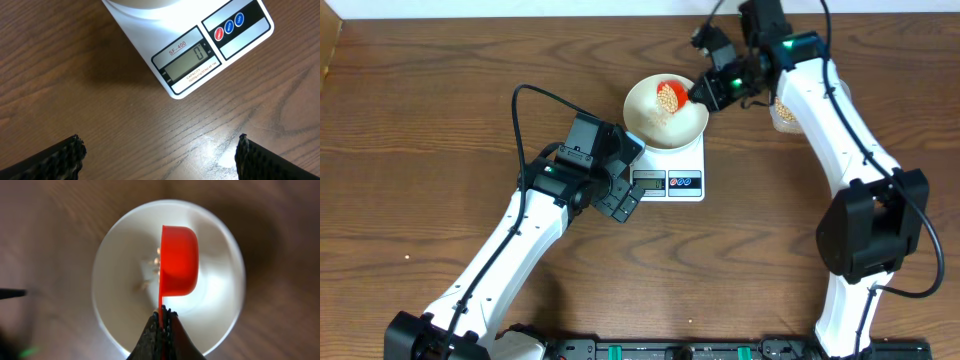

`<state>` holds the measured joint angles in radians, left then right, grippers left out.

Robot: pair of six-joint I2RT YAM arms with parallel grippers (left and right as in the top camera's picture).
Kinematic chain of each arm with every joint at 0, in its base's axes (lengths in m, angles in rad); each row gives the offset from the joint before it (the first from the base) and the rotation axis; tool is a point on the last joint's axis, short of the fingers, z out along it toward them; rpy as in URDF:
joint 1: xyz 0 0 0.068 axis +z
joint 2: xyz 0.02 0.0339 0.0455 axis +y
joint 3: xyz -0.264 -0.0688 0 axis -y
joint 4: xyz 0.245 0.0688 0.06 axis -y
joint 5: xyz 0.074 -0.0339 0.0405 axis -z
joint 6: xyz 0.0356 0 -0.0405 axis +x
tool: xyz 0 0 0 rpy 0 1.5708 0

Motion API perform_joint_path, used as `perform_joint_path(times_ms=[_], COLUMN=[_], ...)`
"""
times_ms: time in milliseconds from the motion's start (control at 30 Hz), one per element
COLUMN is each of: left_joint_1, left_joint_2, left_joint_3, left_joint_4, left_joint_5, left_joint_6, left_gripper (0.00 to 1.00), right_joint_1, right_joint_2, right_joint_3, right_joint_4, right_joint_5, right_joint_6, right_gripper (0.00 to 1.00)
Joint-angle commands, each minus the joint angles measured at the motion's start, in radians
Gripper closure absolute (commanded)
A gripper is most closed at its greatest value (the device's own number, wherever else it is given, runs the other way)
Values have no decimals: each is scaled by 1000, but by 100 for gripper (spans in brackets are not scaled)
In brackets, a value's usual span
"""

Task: Scoop item into bowl and weigh 50g on scale
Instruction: 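Tip the scoop to pour soybeans into the bowl, then carry the empty scoop back right to the soybean tub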

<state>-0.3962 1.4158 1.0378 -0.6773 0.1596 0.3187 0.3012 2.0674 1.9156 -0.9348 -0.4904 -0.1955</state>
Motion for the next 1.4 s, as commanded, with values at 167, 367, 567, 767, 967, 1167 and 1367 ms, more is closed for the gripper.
perform_joint_path(times_ms=[167,367,567,767,967,1167,1367], left_joint_1=[2,2,2,2,2,2,2], left_joint_2=[0,0,0,0,0,0,0], left_joint_3=[-8,-8,-8,-8,-8,-8,-8], left_joint_4=[-3,-3,-3,-3,-3,-3,-3], left_joint_5=[13,13,13,13,13,13,13], left_joint_6=[10,10,10,10,10,10,10], left_gripper=[2,2,2,2,2,2,2], right_joint_1=[137,211,240,202,86,-155,-340], right_joint_2=[-48,-63,-87,-127,-207,-306,-313], right_joint_3=[52,54,54,54,62,62,59], right_joint_4=[-29,-29,-19,-5,6,-42,-179], right_joint_5=[443,601,656,534,346,193,193], right_joint_6=[-141,-175,-191,-163,-87,18,24], right_gripper=[99,99,99,99,99,99,99])
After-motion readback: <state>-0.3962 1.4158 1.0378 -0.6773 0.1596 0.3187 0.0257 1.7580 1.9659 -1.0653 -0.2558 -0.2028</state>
